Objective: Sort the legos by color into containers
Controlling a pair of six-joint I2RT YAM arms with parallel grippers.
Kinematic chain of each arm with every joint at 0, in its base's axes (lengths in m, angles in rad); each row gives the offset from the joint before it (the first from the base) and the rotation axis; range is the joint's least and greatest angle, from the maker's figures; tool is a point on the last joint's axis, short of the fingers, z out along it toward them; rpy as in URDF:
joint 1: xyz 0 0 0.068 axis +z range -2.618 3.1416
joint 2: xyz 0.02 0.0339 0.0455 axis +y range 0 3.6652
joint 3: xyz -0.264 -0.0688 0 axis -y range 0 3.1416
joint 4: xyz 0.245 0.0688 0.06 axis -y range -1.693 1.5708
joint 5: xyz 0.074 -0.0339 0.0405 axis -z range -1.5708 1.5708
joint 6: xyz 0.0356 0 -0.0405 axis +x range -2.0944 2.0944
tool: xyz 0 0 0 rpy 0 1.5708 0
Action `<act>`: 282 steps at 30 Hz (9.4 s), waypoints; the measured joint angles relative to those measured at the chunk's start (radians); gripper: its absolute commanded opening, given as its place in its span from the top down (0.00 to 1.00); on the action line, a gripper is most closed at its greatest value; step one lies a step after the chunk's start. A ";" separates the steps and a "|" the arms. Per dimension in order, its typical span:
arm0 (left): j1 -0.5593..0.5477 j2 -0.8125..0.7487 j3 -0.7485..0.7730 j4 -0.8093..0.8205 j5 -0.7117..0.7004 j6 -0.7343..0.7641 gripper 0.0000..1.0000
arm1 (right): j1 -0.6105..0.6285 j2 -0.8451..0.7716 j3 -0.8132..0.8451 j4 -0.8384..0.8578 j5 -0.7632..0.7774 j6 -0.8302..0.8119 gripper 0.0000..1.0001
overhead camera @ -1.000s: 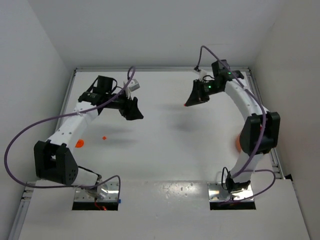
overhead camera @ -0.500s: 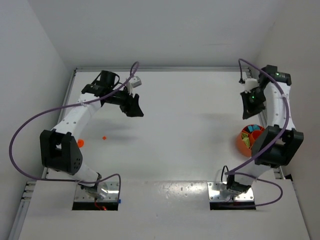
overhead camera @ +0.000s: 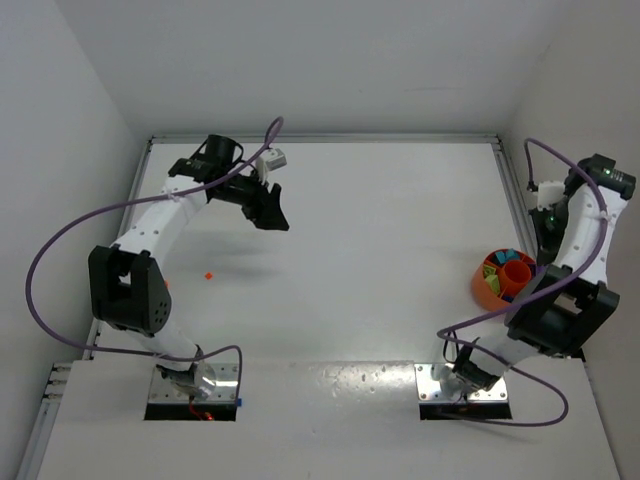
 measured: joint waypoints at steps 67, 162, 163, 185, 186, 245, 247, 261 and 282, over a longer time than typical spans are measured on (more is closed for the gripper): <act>0.385 -0.102 -0.537 0.071 -0.573 0.369 0.34 | 0.623 0.418 0.237 0.138 -0.501 0.229 0.73; 0.267 -0.004 -0.189 0.268 0.050 -0.695 1.00 | 0.840 0.024 -0.300 1.239 -0.713 0.749 0.67; 0.270 -0.005 -0.189 0.280 0.020 -0.766 1.00 | 0.864 0.026 -0.303 1.271 -0.679 0.779 0.67; 0.309 -0.132 -0.196 0.390 -0.227 -0.972 0.00 | 1.038 0.138 -0.167 1.194 -0.261 0.769 0.39; 0.326 -0.158 -0.210 0.388 -0.227 -0.937 0.00 | 1.037 0.108 -0.192 1.193 -0.231 0.761 0.39; 0.328 -0.042 -0.241 0.274 -0.239 -0.410 0.02 | 0.426 1.256 0.910 1.199 0.187 0.768 0.63; 0.333 -0.041 -0.241 0.274 -0.235 -0.411 0.02 | 0.426 1.264 0.919 1.208 0.185 0.770 0.63; 0.343 -0.001 -0.237 0.274 -0.212 -0.413 0.02 | 0.426 1.284 0.935 1.251 0.191 0.785 0.67; 0.377 0.050 -0.194 0.235 -0.167 -0.412 0.02 | 0.426 1.284 0.936 1.231 0.196 0.731 0.89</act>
